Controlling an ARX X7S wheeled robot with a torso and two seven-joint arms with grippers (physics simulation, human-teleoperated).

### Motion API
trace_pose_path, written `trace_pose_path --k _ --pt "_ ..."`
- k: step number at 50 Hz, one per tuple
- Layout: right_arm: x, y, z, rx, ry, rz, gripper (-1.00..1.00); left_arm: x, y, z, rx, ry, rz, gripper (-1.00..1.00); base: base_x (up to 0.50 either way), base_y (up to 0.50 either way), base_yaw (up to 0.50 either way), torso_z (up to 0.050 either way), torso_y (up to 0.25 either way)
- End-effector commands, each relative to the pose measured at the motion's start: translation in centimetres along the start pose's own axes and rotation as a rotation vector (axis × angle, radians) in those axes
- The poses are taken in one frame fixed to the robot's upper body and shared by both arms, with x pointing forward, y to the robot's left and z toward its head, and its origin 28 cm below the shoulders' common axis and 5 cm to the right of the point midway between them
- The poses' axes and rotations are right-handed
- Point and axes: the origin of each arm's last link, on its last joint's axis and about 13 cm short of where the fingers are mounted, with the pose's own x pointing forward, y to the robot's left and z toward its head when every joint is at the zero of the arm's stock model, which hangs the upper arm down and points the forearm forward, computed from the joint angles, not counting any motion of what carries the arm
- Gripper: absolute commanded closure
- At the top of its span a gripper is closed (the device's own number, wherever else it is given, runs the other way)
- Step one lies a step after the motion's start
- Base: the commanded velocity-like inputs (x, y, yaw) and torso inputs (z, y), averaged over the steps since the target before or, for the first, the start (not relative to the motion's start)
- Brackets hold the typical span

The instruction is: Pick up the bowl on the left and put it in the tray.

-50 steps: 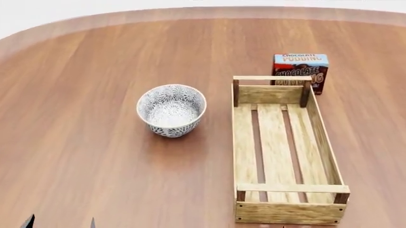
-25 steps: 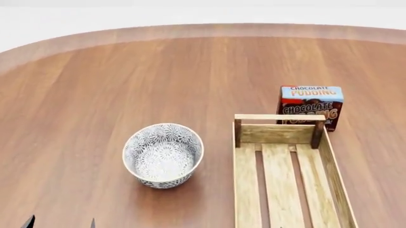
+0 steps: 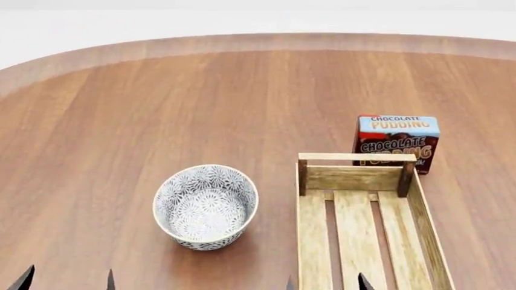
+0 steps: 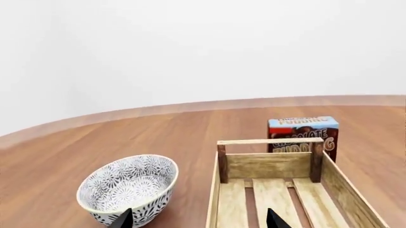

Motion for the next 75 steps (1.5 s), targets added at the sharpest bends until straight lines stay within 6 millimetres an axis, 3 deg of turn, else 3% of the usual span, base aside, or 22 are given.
trace_pose_path --k 1,14,19,53,59,75 --pt "0.3 -0.3 3.8 -0.034 0.065 -0.023 -1.0 0.4 0.7 2.4 0.004 0.051 -0.004 -1.0 0.0 0.0 0.0 0.0 0.0" --pt "0.6 -0.1 7.2 -0.072 0.024 -0.063 -1.0 0.3 1.3 5.2 -0.034 0.059 -0.055 -1.0 0.0 0.0 0.0 0.0 0.0" --pt "0.7 0.0 8.4 -0.11 0.004 -0.06 -1.0 0.1 1.9 6.4 -0.085 -0.03 -0.094 -1.0 0.0 0.0 0.0 0.031 0.0" --pt "1.6 -0.1 7.9 -0.111 0.044 -0.023 -1.0 0.2 1.9 5.6 -0.084 0.013 -0.114 -1.0 0.0 0.0 0.0 0.05 0.0" --pt "1.4 -0.1 7.9 -0.112 0.034 -0.02 -1.0 0.3 1.9 5.4 -0.056 -0.003 -0.045 -1.0 0.0 0.0 0.0 0.05 0.0" --pt "1.3 0.0 7.6 -0.123 0.025 -0.009 -1.0 -0.2 2.1 5.7 -0.072 -0.076 -0.054 -1.0 0.0 0.0 0.0 0.0 -0.109"
